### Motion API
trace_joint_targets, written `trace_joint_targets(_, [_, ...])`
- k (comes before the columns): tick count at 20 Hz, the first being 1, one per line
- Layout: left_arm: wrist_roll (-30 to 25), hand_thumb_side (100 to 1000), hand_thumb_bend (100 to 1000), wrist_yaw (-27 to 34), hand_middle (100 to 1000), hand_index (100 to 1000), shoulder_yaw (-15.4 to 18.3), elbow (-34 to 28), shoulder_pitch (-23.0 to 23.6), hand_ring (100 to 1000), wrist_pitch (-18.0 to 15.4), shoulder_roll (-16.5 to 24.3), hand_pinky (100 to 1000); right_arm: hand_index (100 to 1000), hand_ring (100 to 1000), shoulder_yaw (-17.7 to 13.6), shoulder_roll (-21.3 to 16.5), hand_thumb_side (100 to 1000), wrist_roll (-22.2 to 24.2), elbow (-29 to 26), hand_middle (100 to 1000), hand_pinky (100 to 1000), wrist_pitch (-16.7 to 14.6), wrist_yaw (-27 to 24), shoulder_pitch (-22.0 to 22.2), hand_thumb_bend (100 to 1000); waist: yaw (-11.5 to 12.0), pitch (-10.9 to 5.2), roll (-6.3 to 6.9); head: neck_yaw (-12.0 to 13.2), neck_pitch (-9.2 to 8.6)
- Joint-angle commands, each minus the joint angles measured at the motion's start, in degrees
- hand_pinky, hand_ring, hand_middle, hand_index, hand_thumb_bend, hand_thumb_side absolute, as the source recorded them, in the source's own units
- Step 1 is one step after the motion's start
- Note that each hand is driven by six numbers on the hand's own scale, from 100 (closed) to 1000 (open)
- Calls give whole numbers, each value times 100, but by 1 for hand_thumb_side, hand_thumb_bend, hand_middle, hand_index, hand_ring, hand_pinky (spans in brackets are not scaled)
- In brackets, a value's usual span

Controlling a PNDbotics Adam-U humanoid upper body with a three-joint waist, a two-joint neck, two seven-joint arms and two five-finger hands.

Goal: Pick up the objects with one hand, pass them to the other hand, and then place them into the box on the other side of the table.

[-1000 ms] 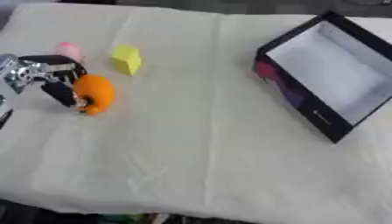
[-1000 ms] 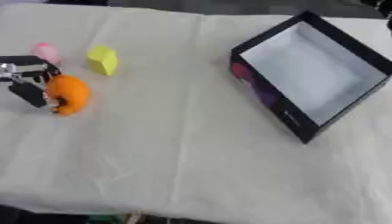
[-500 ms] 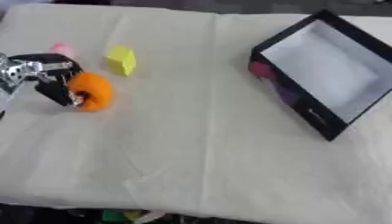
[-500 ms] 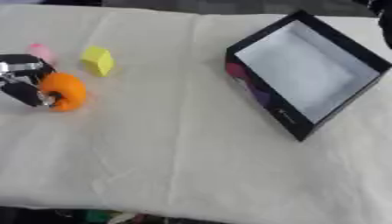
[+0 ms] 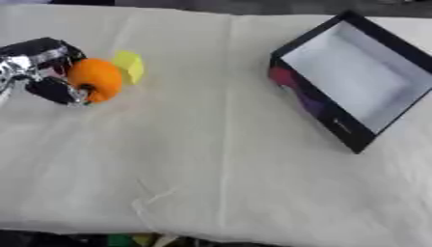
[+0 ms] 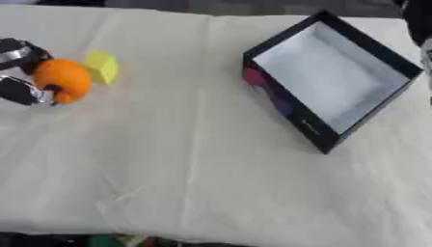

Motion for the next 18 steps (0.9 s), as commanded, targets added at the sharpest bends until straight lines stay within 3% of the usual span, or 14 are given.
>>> trace_joint_targets(1, [354,170,168,36,526,570,112,-321,-49,601,68,46,717,864,773,166,-122,523,214,-481,832,867,175,404,-245,100,-8,-72,-92,-9,30])
trace_joint_targets(3, [490,168,169,-25,526,571,78,-385,-61,599,77,-46,716,863,775,342,-66,485,429,-704,830,867,299,676,-376,100,-17,-88,-109,-2,30])
trace_joint_targets(7, [662,163,171,-158,524,569,48,-441,-125,595,74,-269,711,861,777,734,119,506,876,-958,830,865,512,1131,-681,100,-10,-120,-131,3,30])
trace_joint_targets(18, [1290,156,177,-431,513,566,24,-459,-151,584,-110,-995,704,851,783,1482,999,434,1801,-809,825,866,742,2361,-1231,114,-65,-194,-182,40,30])
